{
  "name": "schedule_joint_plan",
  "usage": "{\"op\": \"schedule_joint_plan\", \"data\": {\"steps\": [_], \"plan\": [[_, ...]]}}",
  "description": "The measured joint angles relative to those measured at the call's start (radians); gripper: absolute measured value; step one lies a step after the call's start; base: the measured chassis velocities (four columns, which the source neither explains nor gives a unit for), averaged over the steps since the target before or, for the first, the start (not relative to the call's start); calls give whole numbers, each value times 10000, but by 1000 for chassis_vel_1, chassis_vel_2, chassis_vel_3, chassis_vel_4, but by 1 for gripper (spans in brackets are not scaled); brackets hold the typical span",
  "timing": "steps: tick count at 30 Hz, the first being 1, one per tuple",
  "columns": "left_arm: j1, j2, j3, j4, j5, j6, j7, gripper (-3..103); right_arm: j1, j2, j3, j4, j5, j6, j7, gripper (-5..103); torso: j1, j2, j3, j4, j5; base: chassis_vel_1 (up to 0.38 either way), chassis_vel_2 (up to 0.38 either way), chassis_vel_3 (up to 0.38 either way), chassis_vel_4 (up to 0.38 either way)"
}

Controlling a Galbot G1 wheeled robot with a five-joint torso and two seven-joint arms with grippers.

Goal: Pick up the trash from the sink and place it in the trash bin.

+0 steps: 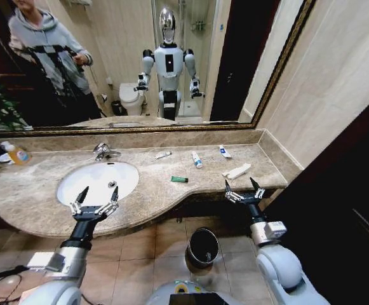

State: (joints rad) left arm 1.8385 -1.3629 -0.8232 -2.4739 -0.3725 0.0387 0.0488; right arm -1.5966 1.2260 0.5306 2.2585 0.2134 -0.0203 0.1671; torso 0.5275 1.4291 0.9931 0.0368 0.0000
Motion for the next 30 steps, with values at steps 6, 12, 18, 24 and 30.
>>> {"op": "schedule_joint_plan", "data": {"steps": [6,12,18,24,30], "plan": [[0,0,0,0,0,0,0,100,-83,30,-4,0,-35,18,0,100,0,0,0,0,0,0,0,0,0],[0,0,0,0,0,0,0,100,-39,40,23,-13,-33,-88,26,100,0,0,0,0,0,0,0,0,0],[0,0,0,0,0,0,0,100,19,40,14,7,-14,-145,41,100,0,0,0,0,0,0,0,0,0],[0,0,0,0,0,0,0,100,159,-15,14,-5,124,-289,81,100,0,0,0,0,0,0,0,0,0],[0,0,0,0,0,0,0,100,634,-208,-107,-266,623,-1030,424,100,0,0,0,0,-1,0,0,0,0]]}}
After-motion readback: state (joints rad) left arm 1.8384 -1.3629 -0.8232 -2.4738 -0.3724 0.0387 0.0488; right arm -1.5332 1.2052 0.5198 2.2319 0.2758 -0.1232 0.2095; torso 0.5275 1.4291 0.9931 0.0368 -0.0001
